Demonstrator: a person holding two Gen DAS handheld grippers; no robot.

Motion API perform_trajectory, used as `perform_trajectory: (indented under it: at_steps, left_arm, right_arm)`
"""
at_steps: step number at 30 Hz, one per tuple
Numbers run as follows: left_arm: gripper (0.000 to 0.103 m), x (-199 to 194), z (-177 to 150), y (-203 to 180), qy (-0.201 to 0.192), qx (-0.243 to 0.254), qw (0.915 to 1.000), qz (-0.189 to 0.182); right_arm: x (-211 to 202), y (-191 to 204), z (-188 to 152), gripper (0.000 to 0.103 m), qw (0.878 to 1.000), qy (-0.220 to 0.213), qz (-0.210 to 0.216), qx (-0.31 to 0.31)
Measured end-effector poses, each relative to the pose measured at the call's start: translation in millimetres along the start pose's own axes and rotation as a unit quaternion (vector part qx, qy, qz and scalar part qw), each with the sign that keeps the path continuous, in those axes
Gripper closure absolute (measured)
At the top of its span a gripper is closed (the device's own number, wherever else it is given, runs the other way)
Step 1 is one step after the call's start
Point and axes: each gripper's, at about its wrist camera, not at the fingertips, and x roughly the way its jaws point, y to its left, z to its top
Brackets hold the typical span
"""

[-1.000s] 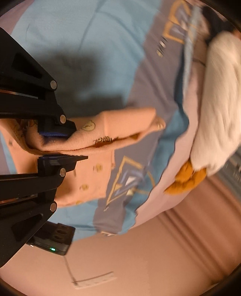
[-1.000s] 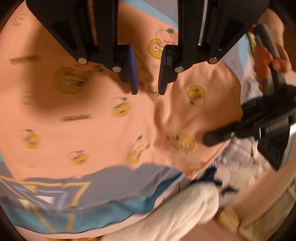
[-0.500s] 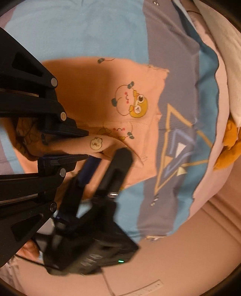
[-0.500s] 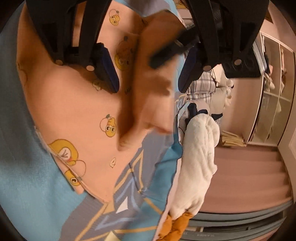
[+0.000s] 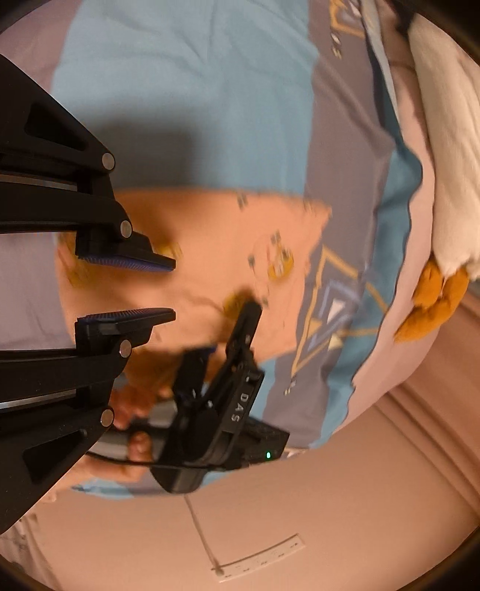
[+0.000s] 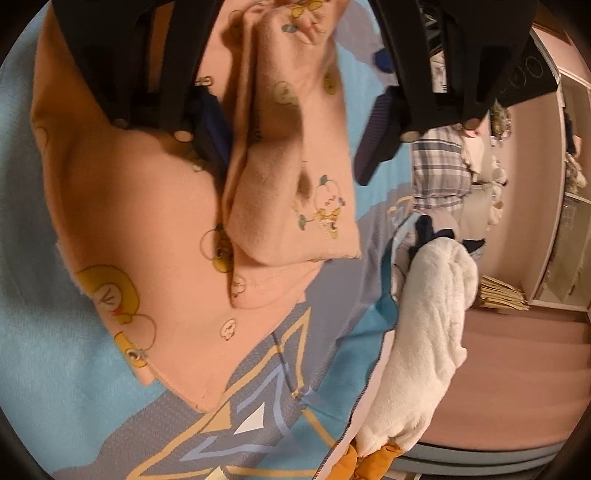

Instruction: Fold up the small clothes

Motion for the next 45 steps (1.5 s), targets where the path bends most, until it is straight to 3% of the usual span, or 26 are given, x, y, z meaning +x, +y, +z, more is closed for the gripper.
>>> perform_trajectory:
  at_steps: [1, 3, 5, 8, 12, 15, 21, 26, 32, 35, 36, 39, 45]
  left_arm:
    - [0.088, -3, -4, 10, 0.001, -0.010, 0.9999, 0.003]
    - [0.088, -6, -10, 24, 0.004, -0.029, 0.9996, 0.003]
    - [0.088, -6, -15, 37, 0.007, -0.049, 0.9988, 0.003]
    - [0.088, -6, -18, 49, 0.008, -0.065, 0.9978, 0.000]
    - [0.088, -3, -15, 52, 0.005, -0.070, 0.9975, 0.001]
    - [0.088, 5, -12, 49, 0.004, -0.072, 0.9973, -0.009]
    - [0.088, 25, -10, 39, 0.019, -0.061, 0.9979, -0.013]
    - [0.088, 36, -3, 25, 0.023, -0.058, 0.9976, -0.030]
    - [0.088, 39, 17, 0, 0.005, -0.025, 0.9988, -0.043]
    - [0.088, 47, 29, -12, -0.005, -0.017, 0.9985, -0.051]
    - [0.088, 52, 34, -17, -0.007, -0.014, 0.9985, -0.052]
    - [0.088, 65, 42, -28, -0.010, 0.000, 0.9985, -0.053]
    - [0.088, 108, 50, -33, 0.017, 0.005, 0.9995, -0.027]
  right_arm:
    - [2, 0, 1, 0.058, 1.000, -0.001, -0.011, -0.003]
    - [3, 0, 2, 0.077, 0.999, -0.006, -0.034, -0.013]
    - [4, 1, 2, 0.088, 0.998, -0.009, -0.048, -0.028]
    - [-2, 11, 5, 0.094, 0.997, -0.015, -0.062, -0.053]
    - [-37, 39, 16, 0.095, 0.990, -0.062, -0.060, -0.111]
    - [-61, 48, 29, 0.095, 0.983, -0.083, -0.086, -0.140]
    - [-74, 24, 48, 0.094, 0.975, -0.087, -0.143, -0.146]
    - [-55, -3, 52, 0.084, 0.974, -0.059, -0.175, -0.131]
    - [-93, 7, 40, 0.068, 0.967, -0.118, -0.165, -0.154]
    - [-108, 22, 13, 0.069, 0.966, -0.116, -0.113, -0.200]
    - [-106, 28, 2, 0.074, 0.963, -0.103, -0.109, -0.224]
    - [-95, 38, -30, 0.089, 0.951, -0.075, -0.104, -0.282]
    - [-70, 16, -60, 0.094, 0.944, -0.031, -0.120, -0.305]
